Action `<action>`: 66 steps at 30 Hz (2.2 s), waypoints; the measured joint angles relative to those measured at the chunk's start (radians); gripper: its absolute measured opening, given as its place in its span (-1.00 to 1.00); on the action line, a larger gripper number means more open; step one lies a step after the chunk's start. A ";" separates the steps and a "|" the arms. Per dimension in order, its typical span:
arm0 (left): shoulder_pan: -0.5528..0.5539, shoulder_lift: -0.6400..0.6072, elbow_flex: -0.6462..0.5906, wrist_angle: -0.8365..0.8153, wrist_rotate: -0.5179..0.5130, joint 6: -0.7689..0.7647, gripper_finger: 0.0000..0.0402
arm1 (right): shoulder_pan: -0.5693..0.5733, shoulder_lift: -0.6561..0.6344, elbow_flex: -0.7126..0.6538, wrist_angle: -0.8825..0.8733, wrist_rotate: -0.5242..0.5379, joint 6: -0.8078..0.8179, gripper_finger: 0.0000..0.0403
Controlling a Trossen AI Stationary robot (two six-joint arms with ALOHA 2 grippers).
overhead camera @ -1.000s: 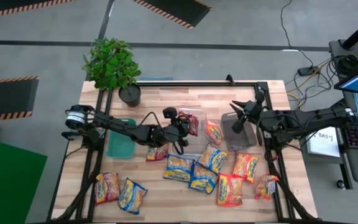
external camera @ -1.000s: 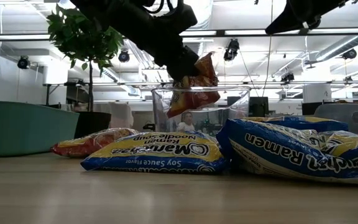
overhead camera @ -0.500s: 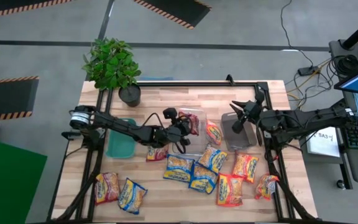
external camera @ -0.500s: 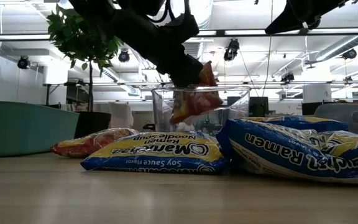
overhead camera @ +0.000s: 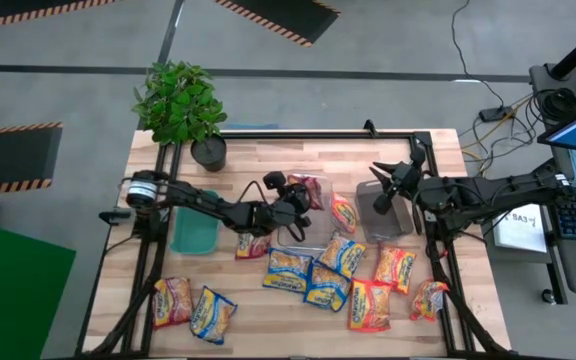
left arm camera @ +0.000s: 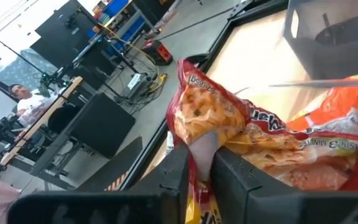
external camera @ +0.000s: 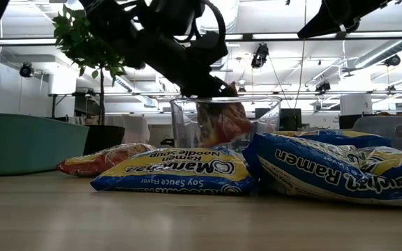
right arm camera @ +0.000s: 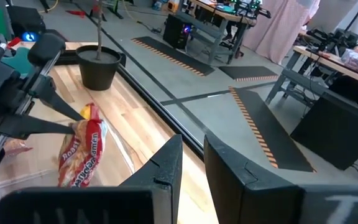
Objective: Sort Maruchan noodles
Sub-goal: Put the red noodle pack into the transparent bin, then put the orange noodle pack into the black bin
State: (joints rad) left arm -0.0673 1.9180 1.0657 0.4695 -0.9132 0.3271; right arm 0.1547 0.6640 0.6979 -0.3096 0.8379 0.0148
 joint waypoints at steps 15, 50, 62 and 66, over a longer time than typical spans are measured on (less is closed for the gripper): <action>0.002 0.005 0.000 0.019 0.006 -0.030 -0.29 | 0.000 0.000 0.000 0.000 0.000 0.000 -0.72; 0.013 -0.072 0.124 -0.487 0.153 -0.284 0.14 | 0.000 0.001 0.000 0.000 0.000 0.027 -0.72; 0.004 -0.081 0.248 -0.688 0.155 -0.255 0.10 | 0.000 0.001 0.000 0.000 0.000 0.027 -0.72; -0.005 -0.104 0.227 -0.689 0.172 -0.243 0.10 | 0.000 0.001 0.000 -0.002 -0.001 0.027 -0.72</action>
State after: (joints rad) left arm -0.0720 1.8143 1.2929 -0.2190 -0.7410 0.0844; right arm 0.1547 0.6647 0.6975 -0.3119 0.8371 0.0418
